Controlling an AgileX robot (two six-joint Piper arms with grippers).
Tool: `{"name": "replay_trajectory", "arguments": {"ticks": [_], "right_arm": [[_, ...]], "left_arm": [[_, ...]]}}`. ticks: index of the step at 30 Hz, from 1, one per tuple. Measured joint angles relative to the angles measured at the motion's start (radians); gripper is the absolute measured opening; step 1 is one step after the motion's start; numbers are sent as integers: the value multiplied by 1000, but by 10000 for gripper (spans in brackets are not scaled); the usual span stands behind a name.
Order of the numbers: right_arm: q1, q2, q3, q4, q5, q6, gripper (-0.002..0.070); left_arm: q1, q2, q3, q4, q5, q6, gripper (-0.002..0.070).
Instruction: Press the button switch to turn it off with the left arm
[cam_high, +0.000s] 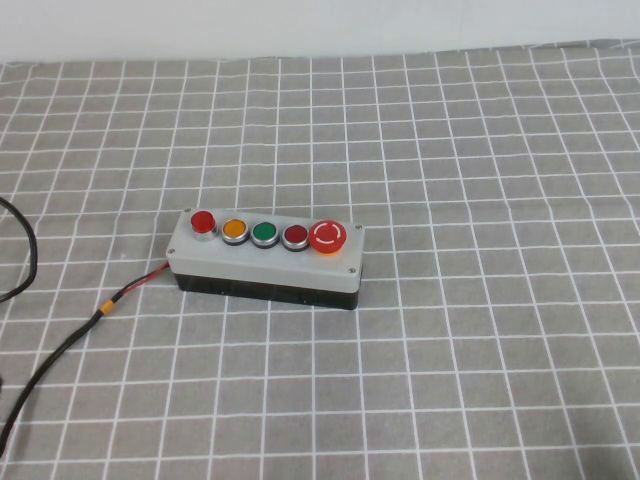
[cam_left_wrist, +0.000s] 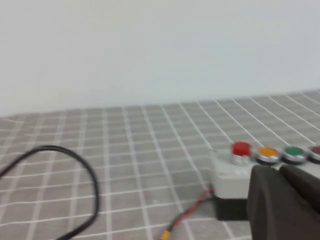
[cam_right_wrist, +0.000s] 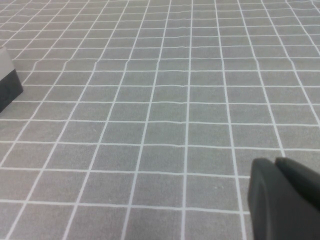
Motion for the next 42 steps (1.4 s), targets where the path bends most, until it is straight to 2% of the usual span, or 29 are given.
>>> {"name": "replay_trajectory", "arguments": {"ticks": [6, 21, 42], "right_arm": [[0, 0, 0, 0, 0, 0, -17], [0, 0, 0, 0, 0, 0, -17], [0, 0, 0, 0, 0, 0, -17]], "left_arm": [[69, -108, 38, 71, 32, -83, -3], [71, -114, 39, 104, 403, -133, -3], [71, -114, 39, 104, 409, -135, -3]]}}
